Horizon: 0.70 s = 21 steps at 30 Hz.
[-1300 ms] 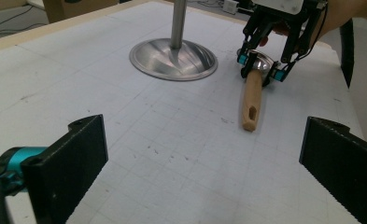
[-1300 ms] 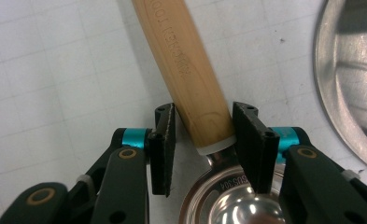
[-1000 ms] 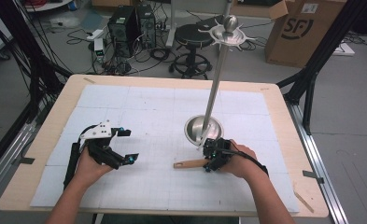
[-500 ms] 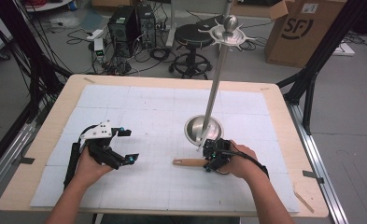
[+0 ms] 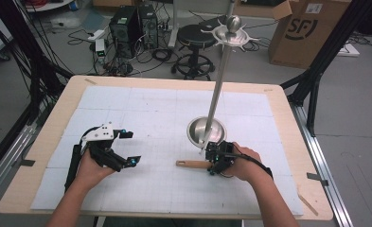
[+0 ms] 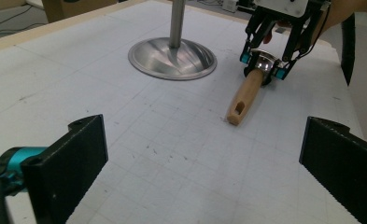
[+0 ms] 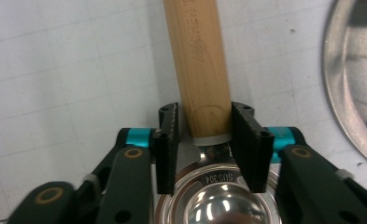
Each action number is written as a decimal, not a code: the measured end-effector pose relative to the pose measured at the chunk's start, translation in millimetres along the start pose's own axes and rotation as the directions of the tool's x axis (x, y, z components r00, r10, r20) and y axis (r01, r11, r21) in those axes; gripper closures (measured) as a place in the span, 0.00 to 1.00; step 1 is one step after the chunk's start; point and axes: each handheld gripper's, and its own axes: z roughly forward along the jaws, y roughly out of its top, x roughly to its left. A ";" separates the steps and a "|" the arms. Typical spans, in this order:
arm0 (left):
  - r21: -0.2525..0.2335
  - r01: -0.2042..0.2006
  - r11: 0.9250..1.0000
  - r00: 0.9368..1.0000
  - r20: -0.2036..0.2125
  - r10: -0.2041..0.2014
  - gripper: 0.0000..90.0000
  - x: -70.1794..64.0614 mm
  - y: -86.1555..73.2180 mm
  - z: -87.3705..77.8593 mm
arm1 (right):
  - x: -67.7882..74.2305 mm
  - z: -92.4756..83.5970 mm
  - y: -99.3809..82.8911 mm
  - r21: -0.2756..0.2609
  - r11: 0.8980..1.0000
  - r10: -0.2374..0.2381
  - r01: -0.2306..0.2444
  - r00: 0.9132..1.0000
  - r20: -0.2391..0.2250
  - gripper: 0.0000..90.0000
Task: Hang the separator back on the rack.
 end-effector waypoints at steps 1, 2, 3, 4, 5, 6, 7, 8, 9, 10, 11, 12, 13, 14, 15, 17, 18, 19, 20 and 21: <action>0.001 0.000 1.000 1.000 0.000 0.000 0.02 0.2 -0.1 0.1 | -0.1 0.1 -0.8 -0.007 1.000 0.001 -0.001 1.000 -0.004 0.74; 0.003 0.002 1.000 1.000 0.001 -0.002 0.02 0.2 -0.3 0.2 | 0.3 -0.6 -1.9 -0.008 1.000 0.001 -0.001 1.000 -0.003 0.74; 0.004 0.000 1.000 1.000 0.001 0.000 0.02 0.2 -0.2 0.3 | 0.2 -0.1 -2.7 -0.020 1.000 0.001 -0.002 1.000 -0.006 0.75; 0.002 -0.003 1.000 1.000 -0.001 0.003 0.02 -0.1 0.0 0.4 | -0.2 -0.1 -3.1 -0.024 1.000 -0.004 0.004 1.000 -0.008 0.75; -0.003 0.001 1.000 1.000 0.002 -0.001 0.02 -0.7 0.2 0.5 | 0.1 -0.4 -3.1 -0.021 1.000 -0.010 0.010 1.000 -0.002 0.76; -0.004 0.001 1.000 1.000 0.001 -0.001 0.02 -0.9 0.5 0.2 | 1.6 -0.6 -2.5 -0.018 1.000 -0.011 0.011 1.000 0.003 0.76; -0.006 0.000 1.000 1.000 -0.001 0.000 0.02 -1.0 0.8 0.0 | 3.0 -0.8 -2.1 -0.015 1.000 -0.017 0.017 1.000 0.012 0.77; -0.008 0.000 1.000 1.000 0.000 0.000 0.02 -0.6 1.0 -0.3 | 3.2 -0.8 -2.0 -0.017 1.000 -0.022 0.022 1.000 0.011 0.77; -0.008 0.000 1.000 1.000 0.001 0.000 0.02 -0.2 1.0 -0.4 | 3.2 -1.1 -2.2 -0.020 1.000 -0.021 0.022 1.000 0.014 0.77; -0.004 -0.002 1.000 1.000 0.002 0.002 0.02 0.1 0.9 -0.5 | 3.0 -2.1 -2.8 -0.019 1.000 -0.012 0.012 1.000 0.011 0.77; -0.002 -0.002 1.000 1.000 0.002 0.002 0.02 0.1 0.8 -0.4 | 2.2 -2.6 -3.5 -0.031 1.000 -0.004 0.004 1.000 0.010 0.77; -0.004 0.000 1.000 1.000 0.002 0.000 0.02 -0.3 0.8 -0.3 | 1.3 -3.7 -3.9 -0.043 0.999 0.004 -0.004 1.000 0.005 0.77; -0.006 0.000 1.000 1.000 0.000 0.000 0.02 -0.6 1.0 -0.4 | 0.4 -5.7 -4.6 -0.055 0.998 0.010 -0.010 1.000 0.002 0.77; -0.009 0.000 1.000 1.000 -0.002 0.000 0.02 -0.6 1.2 -0.9 | 0.1 -7.0 -5.1 -0.076 0.997 0.015 -0.016 1.000 -0.005 0.77; -0.011 0.000 1.000 1.000 0.000 0.000 0.02 -0.3 1.2 -1.1 | 0.0 -10.1 -5.6 -0.100 0.995 0.021 -0.022 1.000 -0.007 0.77; -0.007 0.004 1.000 1.000 -0.002 -0.004 0.02 0.5 0.7 -1.2 | 0.4 -15.5 -6.6 -0.140 0.990 0.029 -0.030 1.000 -0.011 0.77; -0.005 0.003 1.000 1.000 -0.004 -0.003 0.02 0.8 0.5 -1.0 | 0.1 -18.0 -7.2 -0.159 0.987 0.027 -0.029 1.000 -0.015 0.77; -0.004 0.003 1.000 1.000 -0.003 -0.003 0.02 0.7 0.5 -0.7 | -0.4 -20.9 -7.9 -0.172 0.985 0.026 -0.029 1.000 -0.015 0.77; -0.003 0.001 1.000 1.000 -0.002 -0.001 0.02 0.3 0.7 -0.5 | -0.3 -23.7 -8.5 -0.185 0.982 0.034 -0.037 0.999 -0.018 0.77; -0.005 -0.002 1.000 1.000 0.002 0.002 0.02 0.0 0.9 -0.2 | -0.6 -26.2 -9.5 -0.202 0.979 0.031 -0.033 0.999 -0.012 0.77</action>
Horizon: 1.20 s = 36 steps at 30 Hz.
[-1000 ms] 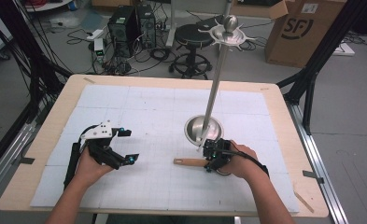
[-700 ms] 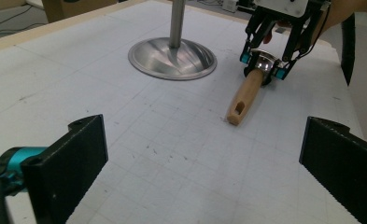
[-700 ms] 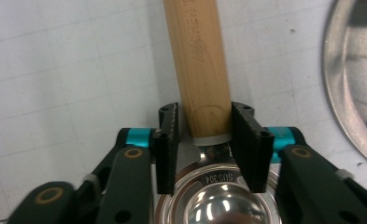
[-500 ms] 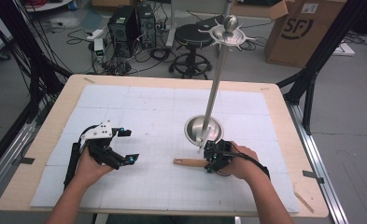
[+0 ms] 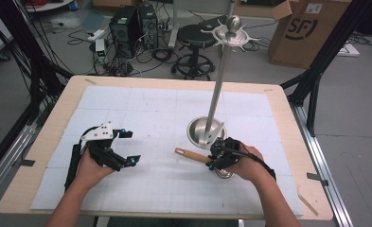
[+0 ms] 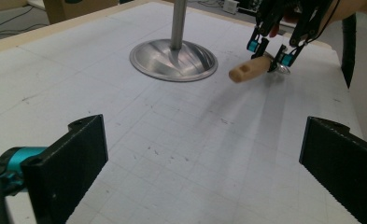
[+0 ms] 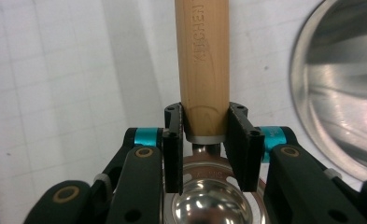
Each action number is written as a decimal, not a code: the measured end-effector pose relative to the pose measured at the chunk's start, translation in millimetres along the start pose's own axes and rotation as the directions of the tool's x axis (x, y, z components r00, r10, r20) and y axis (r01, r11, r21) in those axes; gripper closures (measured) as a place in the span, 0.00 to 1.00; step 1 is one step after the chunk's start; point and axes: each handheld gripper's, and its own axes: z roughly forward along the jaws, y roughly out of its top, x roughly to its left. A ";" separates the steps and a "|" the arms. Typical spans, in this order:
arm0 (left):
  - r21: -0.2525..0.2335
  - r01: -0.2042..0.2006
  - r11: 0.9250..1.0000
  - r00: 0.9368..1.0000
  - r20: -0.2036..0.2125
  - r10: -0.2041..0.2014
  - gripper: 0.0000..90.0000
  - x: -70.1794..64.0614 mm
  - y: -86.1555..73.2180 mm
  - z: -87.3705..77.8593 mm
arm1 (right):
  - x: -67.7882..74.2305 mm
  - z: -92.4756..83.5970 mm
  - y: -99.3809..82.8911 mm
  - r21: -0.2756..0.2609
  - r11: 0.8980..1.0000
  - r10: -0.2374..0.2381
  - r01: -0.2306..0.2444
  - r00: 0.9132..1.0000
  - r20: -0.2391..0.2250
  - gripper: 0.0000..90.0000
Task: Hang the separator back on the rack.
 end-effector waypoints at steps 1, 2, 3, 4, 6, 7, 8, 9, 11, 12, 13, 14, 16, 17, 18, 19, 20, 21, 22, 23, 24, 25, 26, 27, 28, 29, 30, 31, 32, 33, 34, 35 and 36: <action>-0.002 -0.001 1.000 1.000 -0.001 0.001 0.02 -0.2 0.2 -0.1 | -0.4 -3.3 -0.4 -0.014 1.000 0.003 -0.003 1.000 0.003 0.77; -0.004 0.002 1.000 1.000 -0.003 -0.002 0.02 -0.4 0.2 -0.2 | -0.5 -6.0 -1.1 -0.039 0.999 0.010 -0.010 1.000 0.000 0.77; -0.003 0.002 1.000 1.000 -0.003 -0.002 0.02 0.1 0.1 -0.6 | -1.1 -9.2 -1.8 -0.057 0.998 0.013 -0.014 1.000 -0.004 0.77; -0.003 0.003 1.000 1.000 -0.002 -0.003 0.02 0.3 0.0 -0.8 | -1.8 -12.5 -2.6 -0.076 0.997 0.020 -0.020 1.000 -0.001 0.77; -0.005 0.004 1.000 1.000 -0.005 -0.004 0.02 -0.1 0.1 -1.1 | -3.4 -18.7 -4.4 -0.117 0.993 0.026 -0.026 1.000 -0.004 0.77; -0.005 0.002 1.000 1.000 -0.003 -0.002 0.02 -0.3 0.4 -1.4 | -4.1 -23.1 -5.6 -0.146 0.989 0.036 -0.035 0.999 -0.001 0.77; -0.008 -0.001 1.000 1.000 -0.003 0.001 0.02 -0.4 0.6 -1.7 | -4.4 -27.0 -6.7 -0.164 0.985 0.048 -0.048 0.999 -0.001 0.77; -0.011 0.001 1.000 1.000 -0.003 -0.001 0.02 -0.5 0.7 -1.8 | -4.5 -30.8 -7.7 -0.183 0.981 0.057 -0.056 0.998 -0.003 0.77; -0.011 0.003 1.000 1.000 -0.002 -0.003 0.02 -0.1 0.6 -1.9 | -4.3 -37.3 -9.1 -0.225 0.973 0.062 -0.059 0.998 0.007 0.77; -0.013 0.006 1.000 1.000 -0.003 -0.006 0.02 -0.1 0.5 -1.7 | -3.9 -40.6 -9.5 -0.240 0.969 0.064 -0.061 0.998 0.006 0.77; -0.013 0.007 1.000 1.000 -0.002 -0.007 0.02 0.2 0.4 -1.6 | -3.4 -43.7 -9.7 -0.254 0.965 0.066 -0.062 0.998 0.008 0.77; -0.013 0.007 1.000 1.000 -0.002 -0.007 0.02 0.3 0.4 -1.7 | -3.2 -46.8 -9.7 -0.262 0.963 0.064 -0.058 0.998 0.012 0.77; -0.017 0.005 1.000 1.000 -0.004 -0.005 0.02 0.1 0.8 -2.1 | -2.6 -52.6 -9.4 -0.280 0.958 0.063 -0.055 0.998 0.020 0.77; -0.020 0.006 1.000 1.000 -0.003 -0.006 0.02 0.2 0.9 -2.4 | -2.3 -55.2 -8.9 -0.287 0.957 0.059 -0.050 0.998 0.023 0.77; -0.019 0.004 1.000 1.000 -0.003 -0.004 0.02 0.6 0.9 -2.9 | -2.1 -57.7 -8.5 -0.296 0.954 0.057 -0.047 0.998 0.024 0.77; -0.019 0.005 1.000 1.000 -0.005 -0.005 0.02 0.9 0.9 -3.2 | -2.0 -60.2 -8.1 -0.308 0.950 0.058 -0.048 0.998 0.023 0.77; -0.019 0.007 1.000 1.000 -0.006 -0.007 0.02 0.9 0.8 -3.3 | -2.2 -62.6 -7.9 -0.318 0.947 0.060 -0.049 0.998 0.026 0.77; -0.019 0.006 1.000 1.000 -0.005 -0.006 0.02 0.9 0.8 -3.4 | -2.7 -64.7 -7.7 -0.330 0.943 0.061 -0.049 0.998 0.025 0.77; -0.018 0.005 1.000 1.000 -0.005 -0.005 0.02 0.5 1.0 -3.4 | -3.1 -67.0 -7.6 -0.340 0.939 0.066 -0.052 0.997 0.030 0.77; -0.020 0.003 1.000 1.000 -0.004 -0.003 0.02 0.1 1.2 -3.4 | -3.4 -68.9 -7.6 -0.350 0.935 0.067 -0.054 0.997 0.026 0.77; -0.022 0.004 1.000 1.000 -0.004 -0.004 0.02 -0.3 1.4 -3.5 | -3.5 -70.9 -7.6 -0.361 0.931 0.067 -0.052 0.997 0.030 0.77; -0.023 0.004 1.000 1.000 -0.002 -0.004 0.02 -0.3 1.5 -3.7 | -2.8 -73.1 -7.6 -0.371 0.927 0.071 -0.054 0.997 0.032 0.77; -0.023 0.004 1.000 1.000 -0.002 -0.004 0.02 -0.2 1.5 -3.8 | -2.5 -75.1 -8.0 -0.384 0.922 0.068 -0.050 0.997 0.034 0.77; -0.023 0.006 1.000 1.000 -0.002 -0.006 0.02 0.1 1.4 -3.8 | -2.1 -77.3 -8.5 -0.399 0.915 0.069 -0.050 0.997 0.033 0.77; -0.022 0.006 1.000 1.000 -0.002 -0.006 0.02 0.6 1.2 -3.7 | -1.9 -79.5 -9.2 -0.414 0.909 0.068 -0.048 0.997 0.034 0.77; -0.021 0.007 1.000 1.000 -0.002 -0.007 0.02 0.8 1.1 -3.5 | -2.1 -81.6 -10.0 -0.423 0.905 0.069 -0.047 0.997 0.036 0.77; -0.021 0.006 1.000 1.000 -0.004 -0.006 0.02 0.7 1.1 -3.3 | -2.1 -83.8 -10.5 -0.431 0.901 0.071 -0.049 0.997 0.037 0.77; -0.021 0.005 1.000 1.000 -0.003 -0.005 0.02 0.7 1.2 -3.3 | -2.0 -86.1 -11.0 -0.438 0.898 0.073 -0.048 0.996 0.041 0.77; -0.023 0.003 1.000 1.000 -0.003 -0.003 0.02 0.5 1.5 -3.4 | -1.8 -88.3 -11.4 -0.446 0.894 0.073 -0.045 0.996 0.047 0.77; -0.025 0.004 1.000 1.000 0.000 -0.004 0.02 0.5 1.6 -3.5 | -1.5 -90.7 -11.6 -0.454 0.890 0.073 -0.043 0.996 0.048 0.77; -0.025 0.004 1.000 1.000 -0.002 -0.004 0.02 0.8 1.6 -3.9 | -1.6 -93.1 -12.0 -0.462 0.886 0.072 -0.041 0.996 0.048 0.77; -0.027 0.005 1.000 1.000 -0.002 -0.005 0.02 1.1 1.6 -4.0 | -1.4 -95.4 -12.0 -0.472 0.881 0.074 -0.042 0.996 0.050 0.77; -0.025 0.006 1.000 1.000 -0.003 -0.006 0.02 1.5 1.4 -4.0 | -1.8 -97.0 -12.0 -0.476 0.879 0.069 -0.036 0.996 0.052 0.77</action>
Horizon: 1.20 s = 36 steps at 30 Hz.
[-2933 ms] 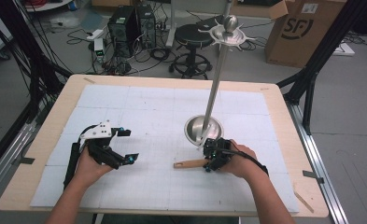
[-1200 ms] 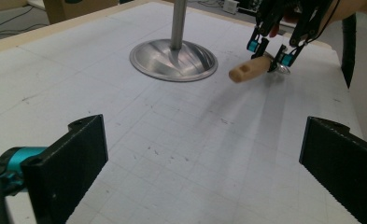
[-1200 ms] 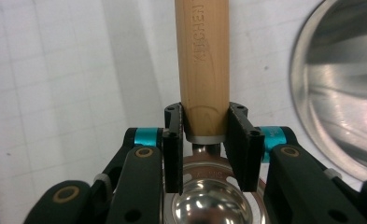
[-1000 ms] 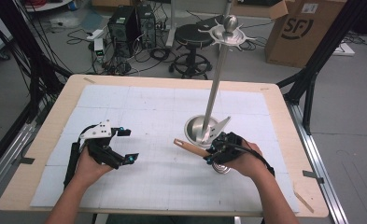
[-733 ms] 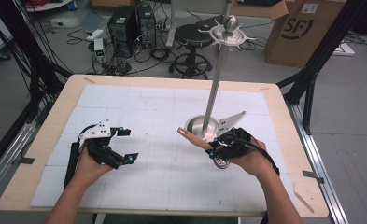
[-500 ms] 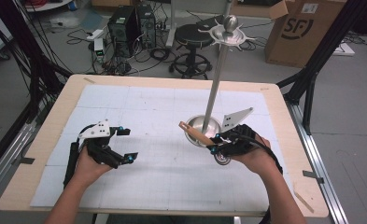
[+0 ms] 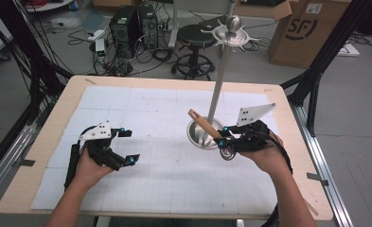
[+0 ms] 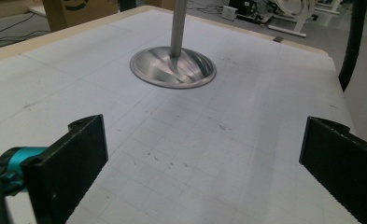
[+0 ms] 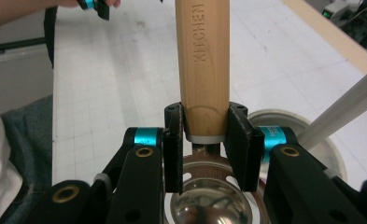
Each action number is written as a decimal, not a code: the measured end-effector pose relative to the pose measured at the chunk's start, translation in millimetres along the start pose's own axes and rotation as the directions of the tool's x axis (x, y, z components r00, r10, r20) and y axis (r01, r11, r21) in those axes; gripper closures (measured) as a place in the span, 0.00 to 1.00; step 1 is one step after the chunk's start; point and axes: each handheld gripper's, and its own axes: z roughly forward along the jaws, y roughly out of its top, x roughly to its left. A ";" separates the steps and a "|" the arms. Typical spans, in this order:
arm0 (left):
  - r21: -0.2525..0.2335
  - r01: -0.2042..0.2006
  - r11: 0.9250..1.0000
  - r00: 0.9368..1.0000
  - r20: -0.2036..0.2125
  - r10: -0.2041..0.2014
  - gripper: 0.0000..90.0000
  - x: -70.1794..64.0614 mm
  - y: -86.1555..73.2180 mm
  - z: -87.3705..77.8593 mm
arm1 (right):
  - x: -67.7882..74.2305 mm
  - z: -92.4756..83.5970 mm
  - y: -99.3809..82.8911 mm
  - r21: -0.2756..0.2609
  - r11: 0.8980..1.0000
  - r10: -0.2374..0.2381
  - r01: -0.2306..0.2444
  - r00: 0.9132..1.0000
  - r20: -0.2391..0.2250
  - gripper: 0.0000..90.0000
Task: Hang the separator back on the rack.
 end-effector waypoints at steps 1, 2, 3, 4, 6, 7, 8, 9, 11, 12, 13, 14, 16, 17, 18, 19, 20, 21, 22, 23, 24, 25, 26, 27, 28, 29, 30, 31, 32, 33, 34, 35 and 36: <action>0.000 0.002 1.000 1.000 0.000 -0.002 0.02 -0.3 -0.1 0.2 | -0.6 -2.3 1.3 -0.011 1.000 0.001 -0.001 1.000 0.003 0.77; 0.002 -0.001 1.000 1.000 0.000 0.001 0.02 -0.5 0.1 0.0 | -0.9 -4.1 2.3 -0.018 1.000 0.004 -0.004 1.000 0.006 0.77; 0.003 -0.007 1.000 1.000 0.001 0.007 0.02 -0.7 0.4 -0.1 | -1.4 -5.5 3.4 -0.025 1.000 -0.001 0.001 1.000 0.007 0.77; -0.002 -0.003 1.000 1.000 0.002 0.003 0.02 -1.2 0.5 0.0 | -1.5 -7.3 4.4 -0.028 1.000 0.000 0.000 1.000 0.008 0.77; -0.003 -0.005 1.000 1.000 0.001 0.005 0.02 -1.0 0.6 -0.1 | -2.0 -10.9 6.1 -0.039 0.999 0.000 0.001 1.000 0.006 0.77; 0.000 -0.005 1.000 1.000 0.001 0.005 0.02 -0.8 0.6 -0.3 | -2.4 -12.6 6.8 -0.047 0.999 0.001 -0.001 1.000 0.005 0.77; 0.003 -0.005 1.000 1.000 -0.001 0.005 0.02 -0.8 0.5 -0.3 | -2.9 -14.6 7.4 -0.048 0.999 0.003 -0.003 1.000 0.006 0.77; 0.001 -0.004 1.000 1.000 0.001 0.004 0.02 -1.0 0.5 0.1 | -4.0 -16.3 8.0 -0.054 0.999 -0.001 0.001 1.000 0.007 0.77; -0.001 -0.004 1.000 1.000 0.001 0.004 0.02 -1.4 0.7 -0.1 | -5.7 -21.0 8.9 -0.063 0.998 0.005 -0.004 1.000 0.017 0.77; -0.003 -0.006 1.000 1.000 0.001 0.006 0.02 -1.2 0.9 -0.2 | -6.6 -23.7 9.4 -0.069 0.998 0.008 -0.007 1.000 0.018 0.77; -0.006 -0.002 1.000 1.000 0.000 0.002 0.02 -1.2 0.9 -0.3 | -7.5 -26.4 9.9 -0.080 0.997 0.008 -0.006 1.000 0.023 0.77; -0.004 -0.003 1.000 1.000 -0.001 0.003 0.02 -1.0 0.8 -0.7 | -8.6 -29.2 10.5 -0.087 0.996 0.007 -0.005 1.000 0.026 0.77; -0.001 -0.004 1.000 1.000 0.000 0.004 0.02 -0.6 0.8 -0.7 | -11.2 -34.4 11.7 -0.100 0.995 0.002 0.002 0.999 0.040 0.77; -0.001 -0.002 1.000 1.000 -0.001 0.002 0.02 -0.8 0.8 -0.7 | -11.6 -37.0 12.5 -0.102 0.995 0.011 -0.007 0.999 0.036 0.77; -0.004 -0.004 1.000 1.000 0.000 0.004 0.02 -1.1 1.0 -0.5 | -12.5 -39.8 13.1 -0.103 0.995 0.011 -0.006 0.999 0.044 0.77; -0.007 -0.001 1.000 1.000 0.001 0.001 0.02 -1.4 1.0 -0.2 | -12.8 -42.3 14.0 -0.105 0.994 0.010 -0.005 0.999 0.048 0.77; -0.005 -0.003 1.000 1.000 0.002 0.003 0.02 -1.2 1.0 -0.3 | -13.6 -44.5 15.0 -0.115 0.993 0.003 0.004 0.998 0.061 0.77; -0.003 -0.004 1.000 1.000 0.001 0.004 0.02 -1.2 0.9 -0.3 | -13.3 -47.2 15.8 -0.114 0.993 0.003 0.003 0.998 0.058 0.77; -0.002 -0.003 1.000 1.000 0.000 0.003 0.02 -1.2 0.8 -0.1 | -13.8 -49.5 16.7 -0.121 0.993 -0.003 0.010 0.998 0.062 0.77; -0.001 -0.003 1.000 1.000 0.001 0.003 0.02 -1.3 0.7 0.0 | -14.0 -52.0 17.4 -0.125 0.992 -0.004 0.012 0.998 0.062 0.77; -0.001 -0.003 1.000 1.000 0.000 0.003 0.02 -1.6 0.8 0.1 | -14.2 -54.7 17.9 -0.127 0.992 -0.005 0.014 0.998 0.066 0.77; -0.003 -0.004 1.000 1.000 0.000 0.004 0.02 -1.8 1.0 0.0 | -15.2 -56.7 18.5 -0.135 0.991 -0.010 0.020 0.997 0.075 0.77; -0.003 -0.005 1.000 1.000 0.001 0.005 0.02 -1.8 1.1 -0.1 | -15.5 -59.5 18.8 -0.135 0.991 -0.004 0.015 0.997 0.077 0.77; -0.005 -0.002 1.000 1.000 0.001 0.002 0.02 -1.9 1.3 -0.1 | -16.3 -61.8 19.2 -0.143 0.990 -0.006 0.016 0.997 0.075 0.77; -0.005 -0.003 1.000 1.000 0.000 0.003 0.02 -1.8 1.4 -0.3 | -17.5 -64.5 19.2 -0.151 0.988 -0.011 0.023 0.997 0.081 0.77; -0.004 -0.003 1.000 1.000 0.000 0.003 0.02 -1.5 1.4 -0.5 | -18.5 -66.9 19.3 -0.162 0.987 -0.008 0.022 0.997 0.083 0.77; -0.004 -0.002 1.000 1.000 -0.001 0.002 0.02 -1.4 1.2 -0.4 | -19.0 -69.6 19.4 -0.169 0.986 0.000 0.014 0.997 0.081 0.77; -0.003 -0.002 1.000 1.000 -0.002 0.002 0.02 -1.4 1.2 -0.4 | -20.0 -72.2 19.5 -0.178 0.984 0.005 0.010 0.996 0.085 0.77; -0.003 -0.003 1.000 1.000 0.001 0.003 0.02 -1.5 1.2 -0.2 | -21.0 -75.2 19.5 -0.186 0.983 0.010 0.007 0.996 0.093 0.77; -0.004 -0.003 1.000 1.000 0.001 0.003 0.02 -1.8 1.3 -0.2 | -21.7 -77.9 19.5 -0.195 0.981 0.014 0.005 0.995 0.097 0.77; -0.005 -0.002 1.000 1.000 0.001 0.002 0.02 -1.9 1.4 -0.2 | -22.6 -80.9 19.4 -0.205 0.979 0.014 0.006 0.995 0.100 0.77; -0.002 -0.006 1.000 1.000 0.000 0.006 0.02 -1.5 1.3 -0.2 | -22.6 -84.0 19.6 -0.218 0.976 0.023 -0.001 0.995 0.099 0.77; -0.002 -0.005 1.000 1.000 -0.001 0.005 0.02 -1.3 1.1 -0.1 | -23.0 -87.0 19.9 -0.229 0.973 0.021 0.002 0.995 0.100 0.77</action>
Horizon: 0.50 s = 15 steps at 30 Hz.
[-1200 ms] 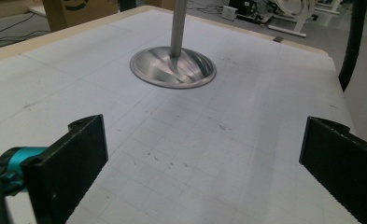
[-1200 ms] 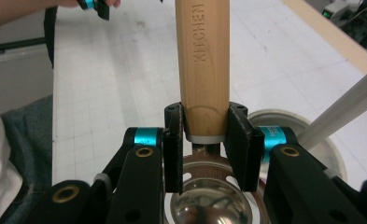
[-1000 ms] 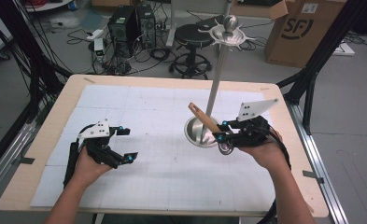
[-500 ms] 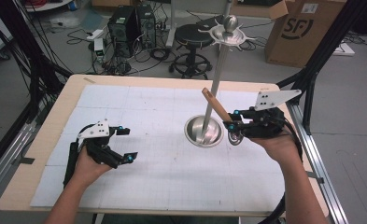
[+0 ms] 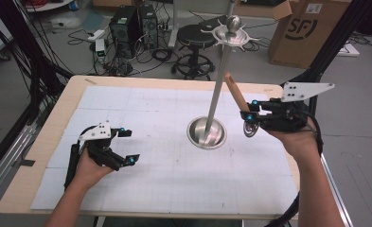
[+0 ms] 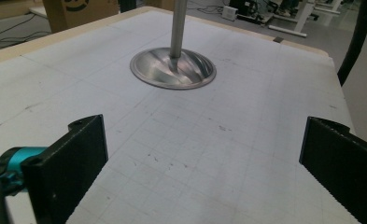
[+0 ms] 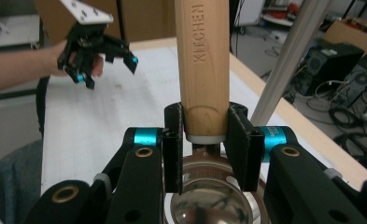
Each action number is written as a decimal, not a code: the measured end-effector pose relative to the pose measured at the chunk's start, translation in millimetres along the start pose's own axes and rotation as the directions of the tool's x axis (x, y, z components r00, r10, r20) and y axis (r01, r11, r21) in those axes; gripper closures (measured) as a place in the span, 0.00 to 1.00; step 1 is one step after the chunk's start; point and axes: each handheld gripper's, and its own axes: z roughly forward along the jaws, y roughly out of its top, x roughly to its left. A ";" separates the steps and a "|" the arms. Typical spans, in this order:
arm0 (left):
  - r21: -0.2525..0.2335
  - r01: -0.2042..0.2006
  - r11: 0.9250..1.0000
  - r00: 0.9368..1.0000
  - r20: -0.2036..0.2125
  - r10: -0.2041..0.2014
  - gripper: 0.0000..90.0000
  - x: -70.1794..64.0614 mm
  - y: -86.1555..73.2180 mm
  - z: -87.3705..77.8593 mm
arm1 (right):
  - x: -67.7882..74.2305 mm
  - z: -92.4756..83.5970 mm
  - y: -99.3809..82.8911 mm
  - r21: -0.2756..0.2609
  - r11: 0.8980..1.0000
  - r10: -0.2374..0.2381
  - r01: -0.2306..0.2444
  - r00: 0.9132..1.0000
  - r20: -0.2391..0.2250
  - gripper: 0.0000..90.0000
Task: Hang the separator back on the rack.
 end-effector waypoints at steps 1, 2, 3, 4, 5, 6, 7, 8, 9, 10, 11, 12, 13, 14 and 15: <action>0.003 0.000 1.000 1.000 0.002 0.000 0.02 0.2 -0.2 0.2 | 0.3 -2.5 1.3 -0.009 1.000 0.003 -0.003 1.000 0.003 0.77; 0.003 0.003 1.000 1.000 0.002 -0.003 0.02 0.1 -0.4 0.6 | 0.1 -4.8 2.7 -0.009 1.000 -0.002 0.002 1.000 0.005 0.77; 0.006 0.000 1.000 1.000 0.001 0.000 0.02 -0.1 -0.4 0.7 | 0.0 -6.8 4.1 -0.008 1.000 -0.008 0.008 1.000 0.012 0.77; 0.006 -0.001 1.000 1.000 0.003 0.001 0.02 -0.3 -0.3 0.9 | -0.4 -8.7 5.4 -0.004 1.000 -0.017 0.017 1.000 0.016 0.77; 0.002 0.001 1.000 1.000 0.004 -0.001 0.02 -0.6 -0.1 1.1 | 0.0 -10.7 6.6 -0.005 1.000 -0.015 0.015 1.000 0.017 0.77; 0.002 -0.001 1.000 1.000 0.002 0.001 0.02 -0.5 0.0 0.7 | -0.3 -12.0 7.3 -0.008 1.000 -0.020 0.020 1.000 0.018 0.77; 0.000 -0.001 1.000 1.000 0.002 0.001 0.02 -0.3 0.1 0.4 | -1.0 -14.2 8.3 -0.010 1.000 -0.027 0.027 0.999 0.023 0.77; -0.001 0.000 1.000 1.000 0.000 0.000 0.02 -0.2 0.0 0.2 | -0.8 -16.1 9.1 -0.009 1.000 -0.019 0.019 1.000 0.025 0.77; 0.000 0.000 1.000 1.000 -0.001 0.000 0.02 0.0 0.0 0.1 | -1.9 -17.6 9.5 -0.012 1.000 -0.024 0.024 0.999 0.027 0.77; 0.000 0.000 1.000 1.000 -0.001 0.000 0.02 0.0 0.0 0.1 | -2.4 -19.4 9.6 -0.016 1.000 -0.016 0.017 0.999 0.032 0.77; 0.002 -0.001 1.000 1.000 -0.001 0.001 0.02 -0.1 0.0 0.2 | -3.7 -20.8 9.5 -0.019 1.000 -0.011 0.011 0.999 0.038 0.77; 0.001 0.002 1.000 1.000 0.001 -0.002 0.02 -0.6 0.0 0.4 | -5.0 -21.8 9.5 -0.023 1.000 -0.011 0.012 0.999 0.043 0.77; 0.001 0.001 1.000 1.000 0.002 -0.001 0.02 -0.8 0.1 0.6 | -6.5 -23.2 9.3 -0.030 1.000 -0.004 0.006 0.999 0.047 0.77; 0.000 0.003 1.000 1.000 0.003 -0.003 0.02 -1.0 -0.1 1.0 | -7.2 -24.3 9.3 -0.034 0.999 0.002 -0.001 0.999 0.049 0.77; 0.005 -0.003 1.000 1.000 0.000 0.003 0.02 -0.6 -0.2 1.0 | -8.0 -25.4 9.3 -0.037 0.999 0.004 -0.002 0.999 0.051 0.77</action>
